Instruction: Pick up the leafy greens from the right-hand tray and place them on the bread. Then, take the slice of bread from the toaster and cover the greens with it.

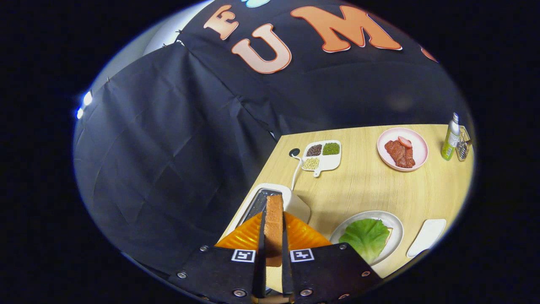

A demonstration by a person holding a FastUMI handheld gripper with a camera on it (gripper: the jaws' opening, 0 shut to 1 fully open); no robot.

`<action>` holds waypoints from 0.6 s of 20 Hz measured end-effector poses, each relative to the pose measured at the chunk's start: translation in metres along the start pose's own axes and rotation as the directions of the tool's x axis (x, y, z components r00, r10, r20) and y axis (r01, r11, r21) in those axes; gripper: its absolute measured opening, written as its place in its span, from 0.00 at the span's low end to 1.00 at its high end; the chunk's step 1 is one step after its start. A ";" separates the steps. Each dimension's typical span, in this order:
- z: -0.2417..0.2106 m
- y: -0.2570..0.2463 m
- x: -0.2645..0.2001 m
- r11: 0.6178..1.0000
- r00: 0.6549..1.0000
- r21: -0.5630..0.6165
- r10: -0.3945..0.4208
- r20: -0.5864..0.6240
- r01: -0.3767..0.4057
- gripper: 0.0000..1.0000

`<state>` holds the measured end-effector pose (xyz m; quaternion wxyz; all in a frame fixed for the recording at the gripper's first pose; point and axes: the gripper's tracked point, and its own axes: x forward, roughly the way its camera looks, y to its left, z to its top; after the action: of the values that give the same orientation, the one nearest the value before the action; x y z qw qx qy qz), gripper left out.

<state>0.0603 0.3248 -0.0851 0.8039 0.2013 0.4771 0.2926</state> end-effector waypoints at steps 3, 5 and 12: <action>-0.016 -0.026 -0.003 1.000 1.000 0.027 0.003 -0.013 -0.003 0.16; -0.027 -0.041 -0.003 0.999 1.000 0.044 0.003 -0.023 -0.002 0.15; -0.052 -0.086 0.007 0.998 1.000 0.063 0.006 -0.027 -0.004 0.16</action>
<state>0.0405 0.2672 -0.1655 0.7898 0.2236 0.4965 0.2823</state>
